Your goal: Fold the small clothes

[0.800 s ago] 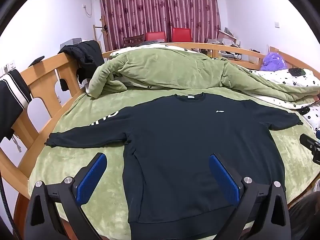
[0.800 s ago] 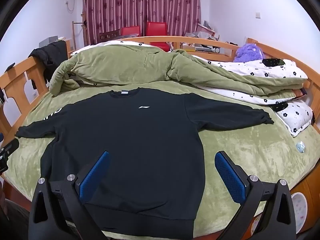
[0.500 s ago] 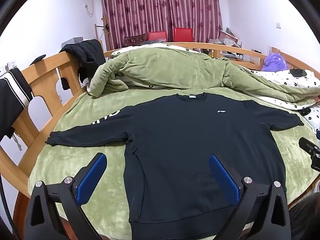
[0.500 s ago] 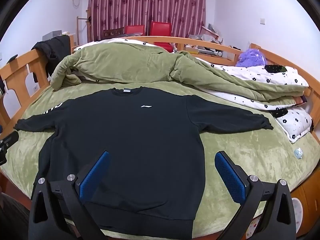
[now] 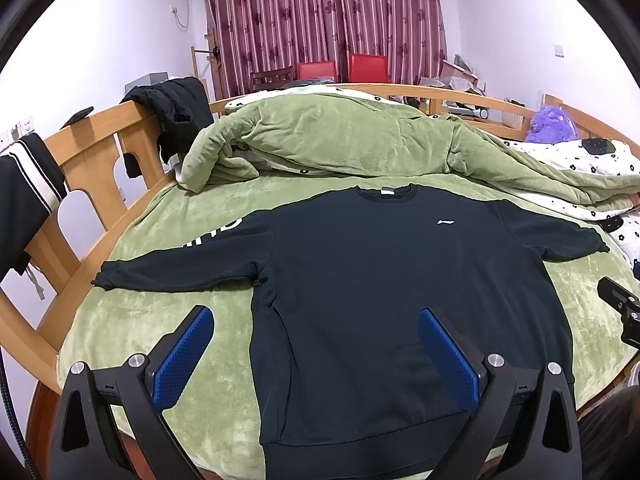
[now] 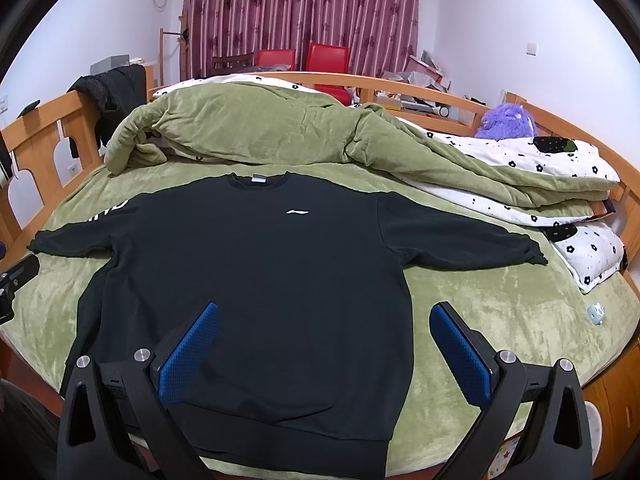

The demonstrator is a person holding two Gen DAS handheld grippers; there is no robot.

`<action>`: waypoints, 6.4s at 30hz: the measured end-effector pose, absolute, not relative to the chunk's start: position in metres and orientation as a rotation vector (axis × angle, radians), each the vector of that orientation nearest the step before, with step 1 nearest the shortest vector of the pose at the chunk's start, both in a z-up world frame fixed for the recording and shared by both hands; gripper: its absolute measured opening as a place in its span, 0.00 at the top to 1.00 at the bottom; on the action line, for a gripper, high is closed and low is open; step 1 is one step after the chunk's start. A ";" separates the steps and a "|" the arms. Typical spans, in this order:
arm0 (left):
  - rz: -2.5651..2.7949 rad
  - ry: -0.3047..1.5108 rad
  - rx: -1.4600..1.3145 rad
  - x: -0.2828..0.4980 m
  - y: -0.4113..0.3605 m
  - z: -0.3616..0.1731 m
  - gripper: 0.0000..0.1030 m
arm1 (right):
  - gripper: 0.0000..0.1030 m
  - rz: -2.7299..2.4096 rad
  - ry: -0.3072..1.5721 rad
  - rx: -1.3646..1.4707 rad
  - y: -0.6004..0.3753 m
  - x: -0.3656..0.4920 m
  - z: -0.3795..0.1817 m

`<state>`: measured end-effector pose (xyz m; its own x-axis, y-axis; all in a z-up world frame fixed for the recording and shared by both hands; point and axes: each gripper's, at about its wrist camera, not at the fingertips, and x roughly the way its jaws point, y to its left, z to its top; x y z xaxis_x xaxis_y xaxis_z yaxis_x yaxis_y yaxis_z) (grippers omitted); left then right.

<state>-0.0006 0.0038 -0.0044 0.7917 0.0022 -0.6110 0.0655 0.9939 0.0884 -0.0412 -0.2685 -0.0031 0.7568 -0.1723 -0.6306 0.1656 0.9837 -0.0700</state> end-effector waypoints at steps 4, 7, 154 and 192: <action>-0.033 0.660 0.107 0.000 0.005 -0.004 0.00 | 0.00 -0.186 0.689 -0.003 -0.268 -0.042 -0.004; -0.033 0.659 0.105 0.000 0.007 -0.005 0.00 | 0.00 -0.186 0.689 0.003 -0.270 -0.042 -0.003; 0.036 0.717 0.193 0.074 0.010 -0.083 0.00 | 0.01 -0.166 0.843 -0.063 -0.272 0.031 -0.072; 0.308 0.705 -0.047 0.077 0.246 -0.054 0.01 | 0.00 -0.209 0.603 0.027 -0.304 0.072 0.012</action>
